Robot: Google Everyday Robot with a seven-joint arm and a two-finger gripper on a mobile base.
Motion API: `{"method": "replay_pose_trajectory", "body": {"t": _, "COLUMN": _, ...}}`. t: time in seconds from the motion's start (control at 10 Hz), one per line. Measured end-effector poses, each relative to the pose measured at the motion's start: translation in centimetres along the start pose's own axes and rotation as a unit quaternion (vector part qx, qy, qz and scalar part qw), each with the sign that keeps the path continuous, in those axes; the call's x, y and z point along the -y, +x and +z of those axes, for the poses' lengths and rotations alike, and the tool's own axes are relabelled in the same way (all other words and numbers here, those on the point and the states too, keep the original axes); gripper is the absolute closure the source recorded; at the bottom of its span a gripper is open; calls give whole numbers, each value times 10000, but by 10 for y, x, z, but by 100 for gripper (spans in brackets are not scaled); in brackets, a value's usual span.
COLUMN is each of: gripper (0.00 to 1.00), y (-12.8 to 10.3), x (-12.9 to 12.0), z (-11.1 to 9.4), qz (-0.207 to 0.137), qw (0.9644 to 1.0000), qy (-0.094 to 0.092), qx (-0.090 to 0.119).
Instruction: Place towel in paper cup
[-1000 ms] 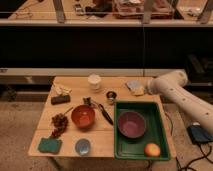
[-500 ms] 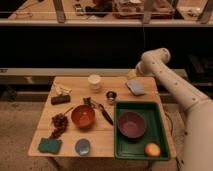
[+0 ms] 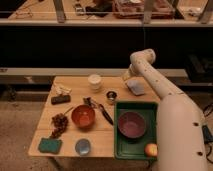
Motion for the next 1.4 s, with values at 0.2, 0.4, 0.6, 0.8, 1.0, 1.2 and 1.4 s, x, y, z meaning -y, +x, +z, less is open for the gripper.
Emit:
{"method": "replay_pose_trajectory", "body": {"t": 0.2, "gripper": 20, "y": -11, "x": -7, "z": 12, "qz": 193, "qw": 9998, "qy": -6, "qx": 96}}
{"method": "replay_pose_trajectory", "body": {"t": 0.4, "gripper": 20, "y": -22, "x": -4, "z": 30, "qz": 422, "qw": 9986, "qy": 204, "qx": 228}}
{"method": "replay_pose_trajectory", "body": {"t": 0.6, "gripper": 20, "y": -32, "x": -1, "z": 40, "qz": 552, "qw": 9971, "qy": 412, "qx": 328}}
{"method": "replay_pose_trajectory", "body": {"t": 0.8, "gripper": 30, "y": -41, "x": 5, "z": 47, "qz": 604, "qw": 9956, "qy": 569, "qx": 426}}
{"method": "replay_pose_trajectory", "body": {"t": 1.0, "gripper": 52, "y": -48, "x": 16, "z": 53, "qz": 558, "qw": 9948, "qy": 666, "qx": 533}}
{"method": "replay_pose_trajectory", "body": {"t": 1.2, "gripper": 71, "y": -55, "x": 23, "z": 56, "qz": 513, "qw": 9937, "qy": 765, "qx": 634}}
{"method": "replay_pose_trajectory", "body": {"t": 1.4, "gripper": 86, "y": -57, "x": 31, "z": 53, "qz": 470, "qw": 9922, "qy": 967, "qx": 624}}
